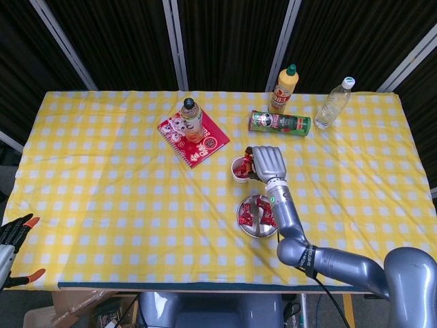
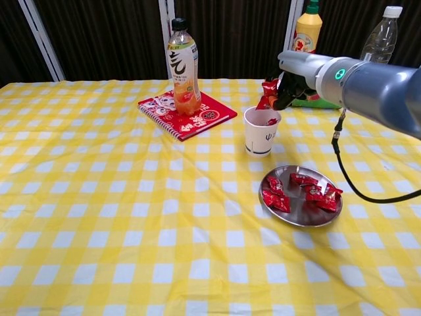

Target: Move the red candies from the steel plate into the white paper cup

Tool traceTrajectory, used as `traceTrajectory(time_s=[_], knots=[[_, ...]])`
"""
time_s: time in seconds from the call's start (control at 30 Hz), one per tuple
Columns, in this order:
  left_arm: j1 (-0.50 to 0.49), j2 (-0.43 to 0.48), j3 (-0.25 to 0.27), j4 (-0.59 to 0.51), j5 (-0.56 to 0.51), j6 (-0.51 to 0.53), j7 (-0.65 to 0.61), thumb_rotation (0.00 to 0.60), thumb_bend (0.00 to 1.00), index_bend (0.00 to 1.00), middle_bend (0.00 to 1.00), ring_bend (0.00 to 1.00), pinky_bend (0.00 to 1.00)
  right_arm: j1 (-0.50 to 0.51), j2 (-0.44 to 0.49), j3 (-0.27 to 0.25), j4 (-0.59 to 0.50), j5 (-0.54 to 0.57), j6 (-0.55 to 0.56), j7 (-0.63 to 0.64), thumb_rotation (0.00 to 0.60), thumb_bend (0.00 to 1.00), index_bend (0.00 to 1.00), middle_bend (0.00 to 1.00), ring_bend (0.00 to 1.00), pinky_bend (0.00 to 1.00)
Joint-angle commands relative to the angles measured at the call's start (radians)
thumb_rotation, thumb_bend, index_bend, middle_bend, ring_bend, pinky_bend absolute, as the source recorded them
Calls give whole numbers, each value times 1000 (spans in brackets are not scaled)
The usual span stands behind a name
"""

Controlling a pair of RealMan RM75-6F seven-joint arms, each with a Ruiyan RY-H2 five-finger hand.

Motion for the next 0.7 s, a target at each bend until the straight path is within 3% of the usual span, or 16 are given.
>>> traceTrajectory(time_s=[0.03,0.2,0.3,0.5,0.7], knots=[[-2,3,1,-7,0,-4,-1,600,71,0,0,0,0,10,-24,-10,40,1,-22,19,600,641,558,789,831,1000],[-4,8,2,-11,-2,-10,-7,600,72,0,0,0,0,10,-40,-26,79,-4,-34,32,600,641,546,789,831,1000],[-3,9,3,-7,0,-9,-13,600,71,0,0,0,0,8,-40,-32,83,-7,-37,35,600,619,483,789,831,1000],[-1,7,4,3,6,-3,-21,600,71,0,0,0,0,1,-23,-36,46,-32,-18,41,600,487,329,789,831,1000],[0,5,4,4,9,2,-22,600,71,0,0,0,0,-7,-1,-39,-8,-43,15,31,600,473,304,789,831,1000]])
